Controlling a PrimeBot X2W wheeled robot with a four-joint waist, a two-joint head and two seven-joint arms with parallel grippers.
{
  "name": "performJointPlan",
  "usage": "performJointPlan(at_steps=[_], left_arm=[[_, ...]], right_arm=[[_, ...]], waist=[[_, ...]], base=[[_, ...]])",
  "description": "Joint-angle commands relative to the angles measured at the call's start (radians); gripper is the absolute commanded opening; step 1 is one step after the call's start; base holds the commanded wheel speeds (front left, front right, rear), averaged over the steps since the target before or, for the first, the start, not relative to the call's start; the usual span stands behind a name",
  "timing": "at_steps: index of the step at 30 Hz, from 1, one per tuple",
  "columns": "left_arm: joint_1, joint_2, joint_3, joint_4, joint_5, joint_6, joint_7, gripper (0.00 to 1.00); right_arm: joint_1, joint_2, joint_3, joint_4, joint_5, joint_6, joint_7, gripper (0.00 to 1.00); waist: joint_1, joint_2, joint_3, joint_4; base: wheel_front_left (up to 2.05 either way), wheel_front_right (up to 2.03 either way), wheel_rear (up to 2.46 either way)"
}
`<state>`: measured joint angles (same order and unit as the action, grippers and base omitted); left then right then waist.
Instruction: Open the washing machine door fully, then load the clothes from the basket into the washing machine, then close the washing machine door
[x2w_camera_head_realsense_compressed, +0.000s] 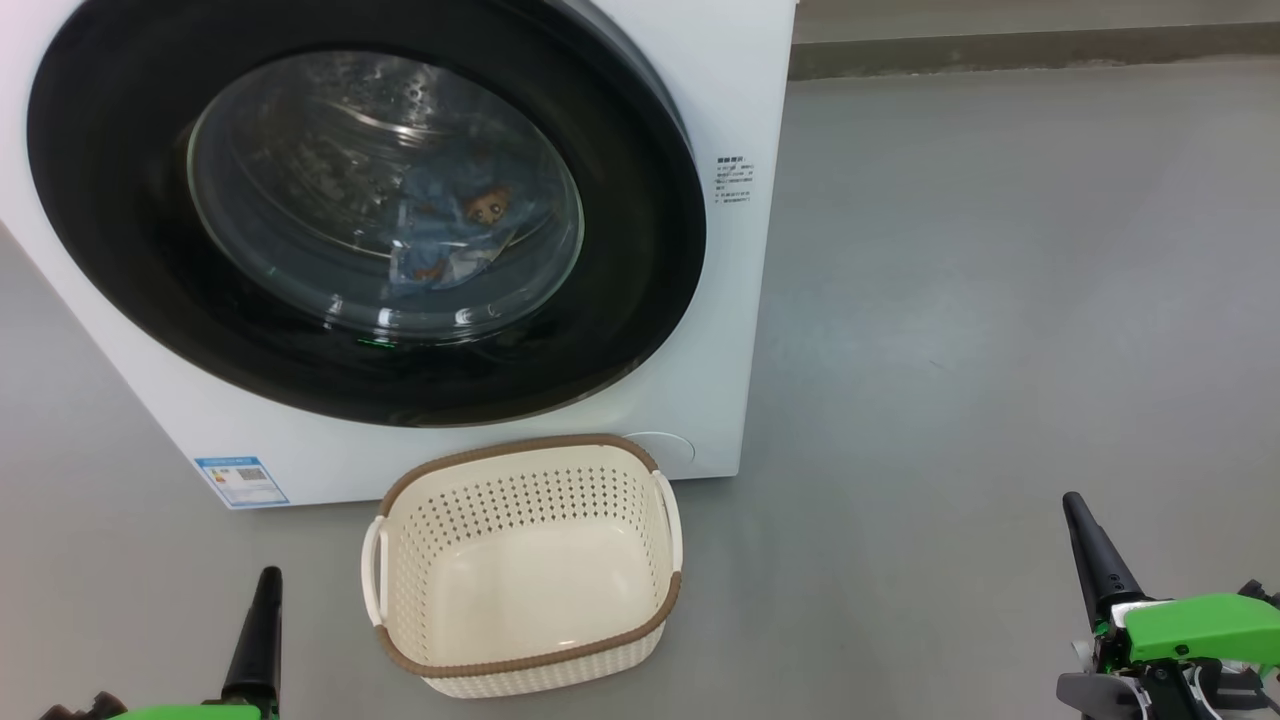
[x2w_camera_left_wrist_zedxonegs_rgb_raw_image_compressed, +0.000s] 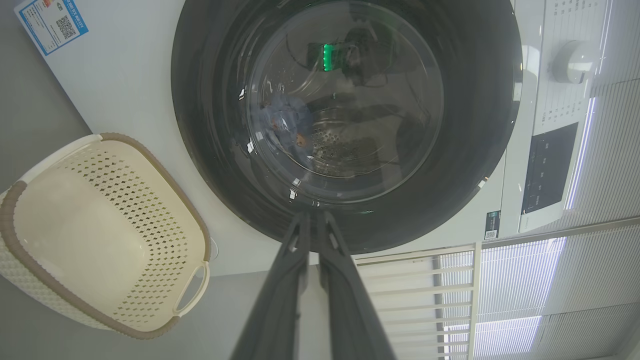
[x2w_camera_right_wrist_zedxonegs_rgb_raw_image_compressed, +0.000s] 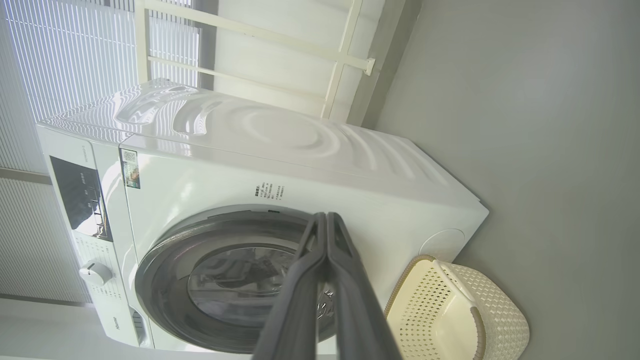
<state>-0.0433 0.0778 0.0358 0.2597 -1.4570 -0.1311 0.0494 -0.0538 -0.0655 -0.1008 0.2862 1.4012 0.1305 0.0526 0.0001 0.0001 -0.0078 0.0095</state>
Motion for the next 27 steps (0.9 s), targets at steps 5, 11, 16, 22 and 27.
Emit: performJointPlan(at_steps=[5, 11, 16, 22, 27], left_arm=[[-0.057, 0.003, 0.043, -0.013, -0.049, 0.001, 0.019, 0.0], [-0.064, -0.01, 0.058, -0.01, -0.102, 0.001, 0.039, 0.0], [-0.07, -0.019, 0.068, -0.008, -0.14, 0.001, 0.053, 0.0], [-0.072, -0.023, 0.073, -0.007, -0.156, 0.001, 0.06, 0.0], [-0.072, -0.023, 0.073, -0.007, -0.156, 0.001, 0.06, 0.0]], right_arm=[[-0.052, -0.001, 0.006, -0.032, 0.074, 0.001, 0.02, 0.0], [-0.057, 0.007, -0.005, -0.034, 0.139, 0.0, 0.04, 0.0], [-0.06, 0.013, -0.012, -0.035, 0.186, 0.0, 0.055, 0.0], [-0.061, 0.015, -0.015, -0.035, 0.206, 0.0, 0.062, 0.0], [-0.061, 0.015, -0.015, -0.035, 0.206, 0.0, 0.062, 0.0]], waist=[[0.0, -0.0001, 0.002, -0.003], [0.0, -0.0001, 0.005, -0.006], [0.0, -0.0001, 0.007, -0.008], [0.0, -0.0001, 0.008, -0.009], [0.0, -0.0001, 0.008, -0.009]], base=[[0.0, 0.0, 0.0], [0.0, 0.0, 0.0], [0.0, 0.0, 0.0], [0.0, 0.0, 0.0], [0.0, 0.0, 0.0]])
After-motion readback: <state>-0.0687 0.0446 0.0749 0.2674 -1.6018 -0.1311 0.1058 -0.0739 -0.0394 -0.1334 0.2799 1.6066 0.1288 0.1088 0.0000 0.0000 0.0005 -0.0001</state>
